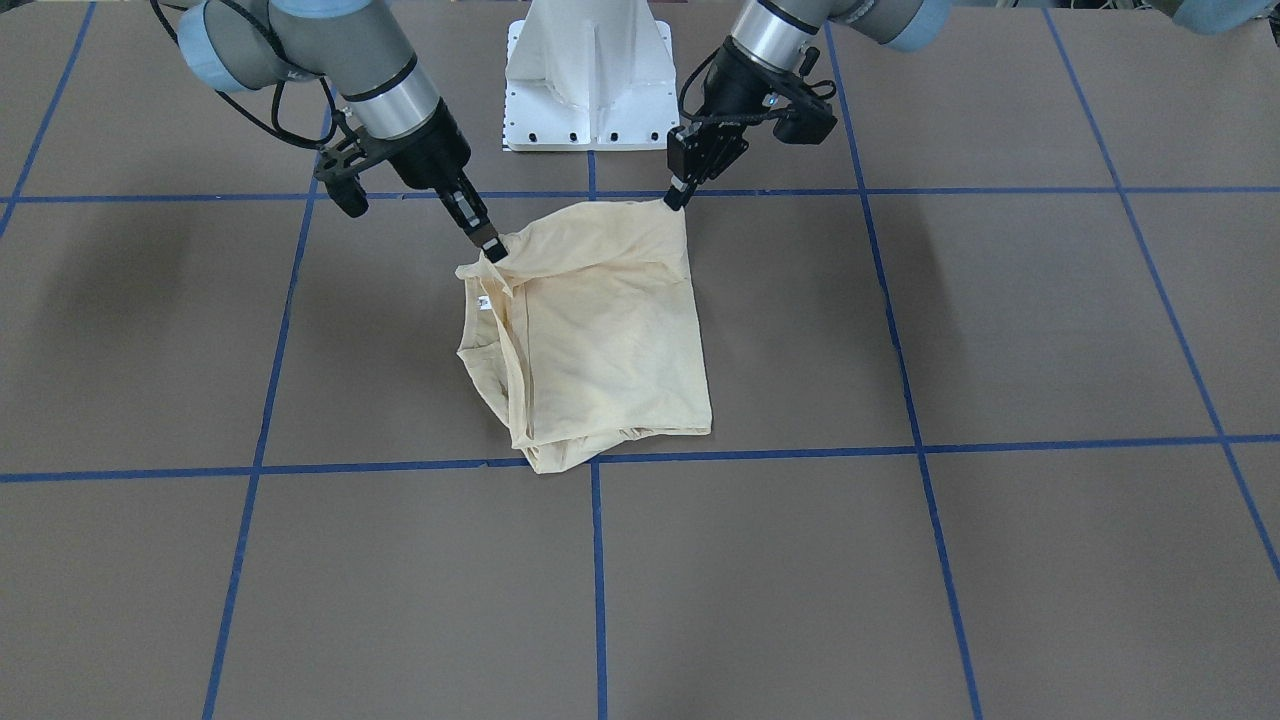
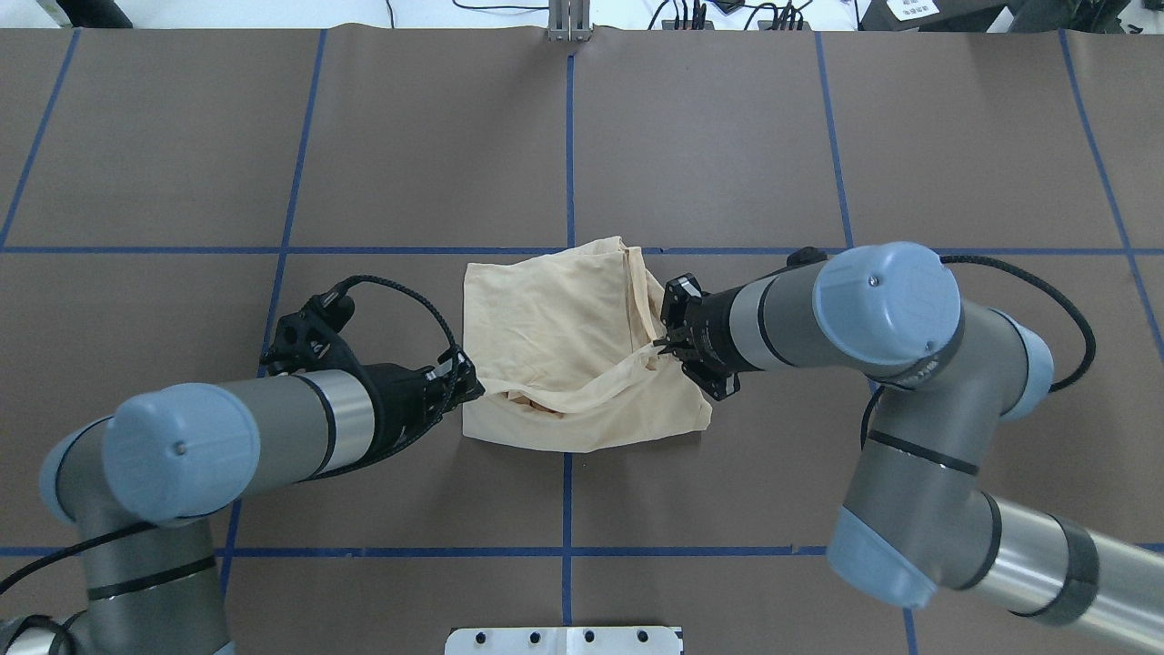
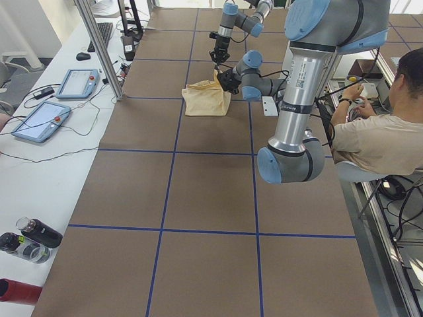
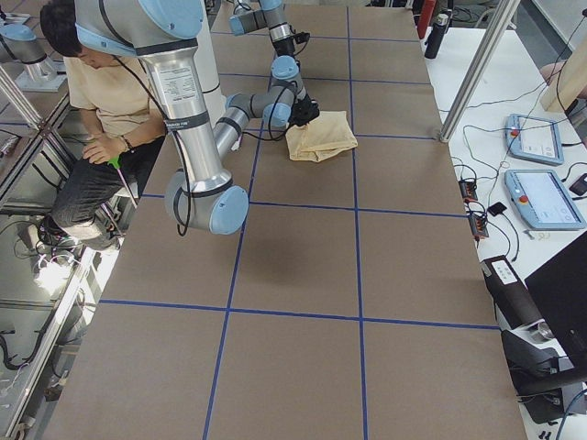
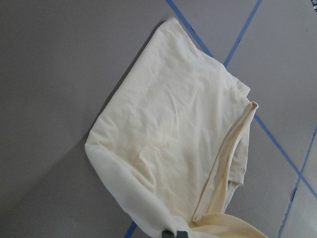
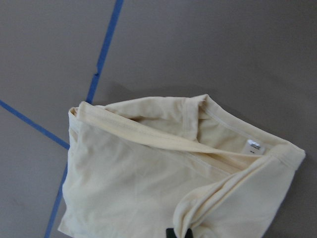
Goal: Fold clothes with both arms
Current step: 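Lift the near edge with both grippers and fold it over the far half, then release the shirt and raise both grippers away from it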
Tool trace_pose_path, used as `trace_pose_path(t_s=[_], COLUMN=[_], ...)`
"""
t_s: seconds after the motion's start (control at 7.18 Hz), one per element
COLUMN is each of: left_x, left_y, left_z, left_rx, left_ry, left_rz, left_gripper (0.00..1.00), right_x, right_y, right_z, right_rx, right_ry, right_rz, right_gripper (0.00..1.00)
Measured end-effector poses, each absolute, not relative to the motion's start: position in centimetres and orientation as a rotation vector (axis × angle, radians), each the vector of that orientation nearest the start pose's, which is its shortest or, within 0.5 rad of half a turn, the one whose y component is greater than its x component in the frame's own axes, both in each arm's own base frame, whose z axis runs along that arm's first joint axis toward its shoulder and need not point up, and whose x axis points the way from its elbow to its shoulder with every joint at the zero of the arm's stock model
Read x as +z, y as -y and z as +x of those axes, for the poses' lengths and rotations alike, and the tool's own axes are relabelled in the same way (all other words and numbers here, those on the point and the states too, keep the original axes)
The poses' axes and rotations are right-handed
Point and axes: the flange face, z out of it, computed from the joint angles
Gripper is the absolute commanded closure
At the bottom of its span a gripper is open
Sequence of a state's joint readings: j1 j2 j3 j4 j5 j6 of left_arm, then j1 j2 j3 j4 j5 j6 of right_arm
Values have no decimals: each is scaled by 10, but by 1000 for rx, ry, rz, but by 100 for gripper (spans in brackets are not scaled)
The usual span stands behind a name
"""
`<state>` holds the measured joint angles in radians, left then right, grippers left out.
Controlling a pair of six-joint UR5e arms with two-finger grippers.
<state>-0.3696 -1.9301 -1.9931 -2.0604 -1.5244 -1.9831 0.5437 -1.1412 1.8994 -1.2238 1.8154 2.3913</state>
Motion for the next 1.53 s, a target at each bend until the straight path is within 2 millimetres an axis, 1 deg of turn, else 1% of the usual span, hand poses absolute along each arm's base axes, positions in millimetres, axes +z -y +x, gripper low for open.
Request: trace_pose_path(t_s=[0.14, 0.28, 0.42, 0.56, 0.7, 0.84, 0.98, 1.11, 1.25, 1.39, 1.53], left_x=[223, 227, 232, 239, 250, 263, 272, 279, 286, 297, 309], left_y=[356, 383, 408, 432, 452, 467, 476, 485, 500, 525, 549], left_z=[476, 482, 487, 491, 494, 498, 505, 510, 508, 501, 493], left_rx=[-703, -707, -715, -723, -723, -721, -719, -714, -714, -722, -731], left_ry=[-1276, -1249, -1226, -1213, -1205, -1195, -1184, -1171, -1165, -1163, -1160], left_rz=[57, 100, 135, 168, 198, 217, 226, 237, 261, 296, 330], left_gripper=[100, 100, 100, 100, 100, 99, 81, 68, 60, 58, 58], right_x=[234, 235, 239, 243, 245, 249, 252, 252, 251, 250, 248], right_y=[430, 456, 476, 495, 511, 521, 529, 540, 560, 587, 616], right_z=[-461, -476, -487, -492, -494, -497, -501, -508, -512, -509, -500], right_rx=[1078, 1079, 1071, 1060, 1050, 1038, 1033, 1035, 1037, 1028, 1014], right_ry=[1103, 1080, 1057, 1037, 1021, 1006, 993, 979, 963, 948, 935], right_rz=[-370, -352, -333, -322, -317, -310, -305, -300, -286, -261, -248], right_gripper=[100, 100, 100, 100, 100, 81, 63, 54, 1, 1, 1])
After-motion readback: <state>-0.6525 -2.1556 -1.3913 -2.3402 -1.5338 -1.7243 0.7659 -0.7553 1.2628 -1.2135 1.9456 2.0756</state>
